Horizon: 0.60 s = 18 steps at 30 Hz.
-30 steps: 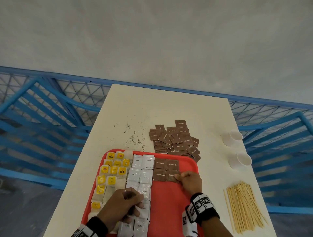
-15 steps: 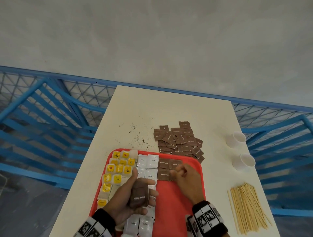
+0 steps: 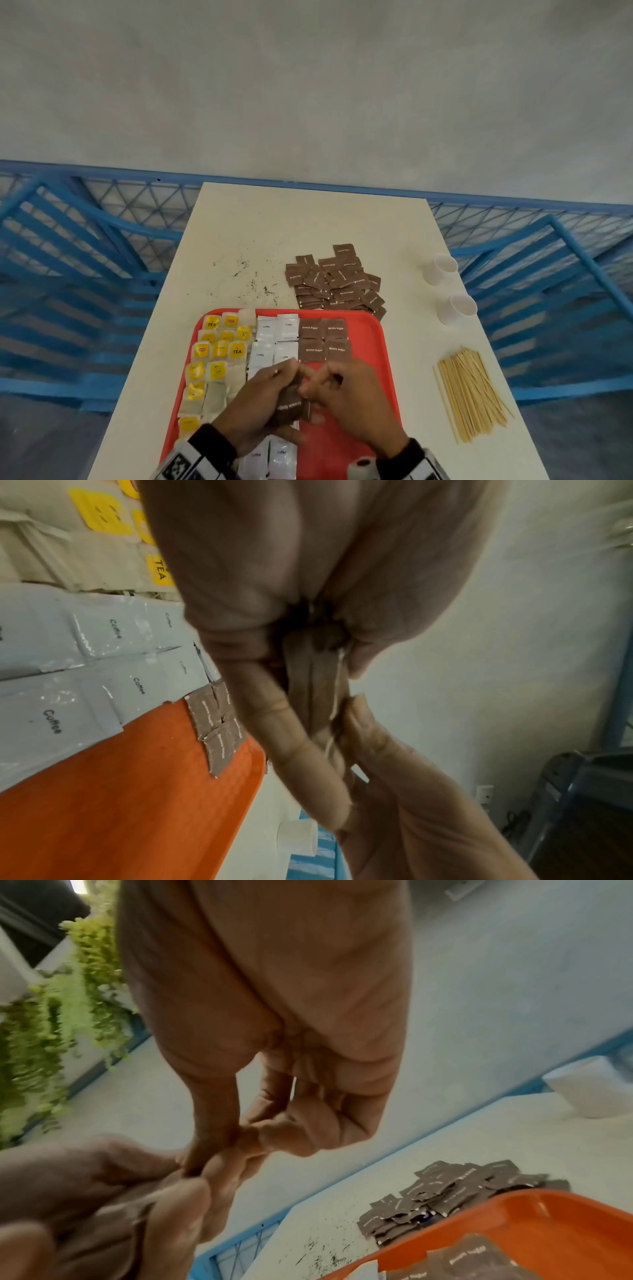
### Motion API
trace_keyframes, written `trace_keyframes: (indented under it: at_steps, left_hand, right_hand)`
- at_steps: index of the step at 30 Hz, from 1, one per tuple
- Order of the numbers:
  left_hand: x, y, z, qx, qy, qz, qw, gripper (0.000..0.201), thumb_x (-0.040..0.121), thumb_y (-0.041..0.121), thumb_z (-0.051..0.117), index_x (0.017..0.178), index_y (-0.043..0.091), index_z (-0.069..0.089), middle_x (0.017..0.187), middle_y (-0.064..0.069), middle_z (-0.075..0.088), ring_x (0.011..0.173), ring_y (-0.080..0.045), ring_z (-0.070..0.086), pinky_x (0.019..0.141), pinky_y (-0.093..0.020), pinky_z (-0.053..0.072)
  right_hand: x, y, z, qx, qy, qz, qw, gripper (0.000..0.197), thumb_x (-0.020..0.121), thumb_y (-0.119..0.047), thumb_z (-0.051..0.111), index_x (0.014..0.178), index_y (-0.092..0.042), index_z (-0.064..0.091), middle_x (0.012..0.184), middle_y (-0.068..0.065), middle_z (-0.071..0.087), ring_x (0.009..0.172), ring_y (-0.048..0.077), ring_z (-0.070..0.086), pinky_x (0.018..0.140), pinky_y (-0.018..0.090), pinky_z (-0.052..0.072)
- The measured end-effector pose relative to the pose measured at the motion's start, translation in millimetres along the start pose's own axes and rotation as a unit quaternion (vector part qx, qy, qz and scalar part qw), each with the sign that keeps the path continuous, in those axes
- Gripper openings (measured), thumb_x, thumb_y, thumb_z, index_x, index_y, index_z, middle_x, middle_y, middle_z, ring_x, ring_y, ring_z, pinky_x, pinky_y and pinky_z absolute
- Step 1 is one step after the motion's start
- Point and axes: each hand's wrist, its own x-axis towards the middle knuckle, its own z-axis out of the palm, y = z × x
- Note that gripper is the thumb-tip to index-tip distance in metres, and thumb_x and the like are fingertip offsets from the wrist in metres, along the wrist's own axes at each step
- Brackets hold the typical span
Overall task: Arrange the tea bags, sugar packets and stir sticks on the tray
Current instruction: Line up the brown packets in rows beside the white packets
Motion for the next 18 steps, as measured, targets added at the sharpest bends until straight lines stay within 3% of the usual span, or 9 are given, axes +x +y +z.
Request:
trace_keyframes:
  at_steps: [2,5,9,12,18]
  left_hand:
    - [0,2,-2,-0.004,0.013,0.003,1.0,0.045,0.1,0.044,0.043,0.103,0.007,0.07,0.098,-0.021,0.071,0.087,-0.033,0.071,0.059,-0.041,0.061]
    - [-2,6,-4,0.02,0.03,0.031,0.999,0.037,0.094,0.042,0.058,0.094,0.009,0.072,0.098,-0.024,0.068,0.087,-0.034,0.068,0.055,-0.038,0.061]
    - [-6,8,0,0.122,0.082,0.123,0.982,0.02,0.092,0.022,0.067,0.081,0.005,0.071,0.072,-0.007,0.064,0.058,-0.013,0.061,0.053,-0.034,0.058]
    - [-10,14,2,0.114,0.09,0.139,0.98,0.022,0.091,0.017,0.068,0.076,0.001,0.068,0.064,-0.004,0.062,0.05,-0.011,0.057,0.047,-0.03,0.054]
    - [-10,17,-2,0.108,0.122,0.148,0.975,0.022,0.086,0.017,0.073,0.069,0.003,0.067,0.063,-0.008,0.064,0.049,-0.013,0.06,0.042,-0.027,0.05]
  right_hand:
    - [-3,2,-9,0.054,0.012,0.01,0.998,0.017,0.081,-0.027,0.08,0.069,-0.018,0.072,0.057,-0.015,0.062,0.054,-0.002,0.05,0.057,0.014,0.04]
    - [-6,4,-20,0.114,0.023,0.01,0.993,0.015,0.084,-0.026,0.078,0.074,-0.015,0.073,0.061,-0.012,0.062,0.059,0.004,0.049,0.059,0.018,0.04]
    - [-9,1,-22,0.204,0.014,0.016,0.979,0.014,0.085,-0.016,0.076,0.077,-0.006,0.07,0.066,-0.004,0.063,0.06,0.007,0.051,0.059,0.017,0.041]
    - [-10,-1,-22,0.255,0.01,0.02,0.967,0.019,0.08,-0.026,0.078,0.077,-0.01,0.069,0.064,-0.004,0.059,0.058,0.008,0.045,0.057,0.018,0.036]
    - [-10,-8,-11,0.255,-0.002,0.022,0.967,0.009,0.087,-0.014,0.072,0.084,-0.005,0.072,0.064,-0.008,0.066,0.053,-0.003,0.053,0.054,0.01,0.04]
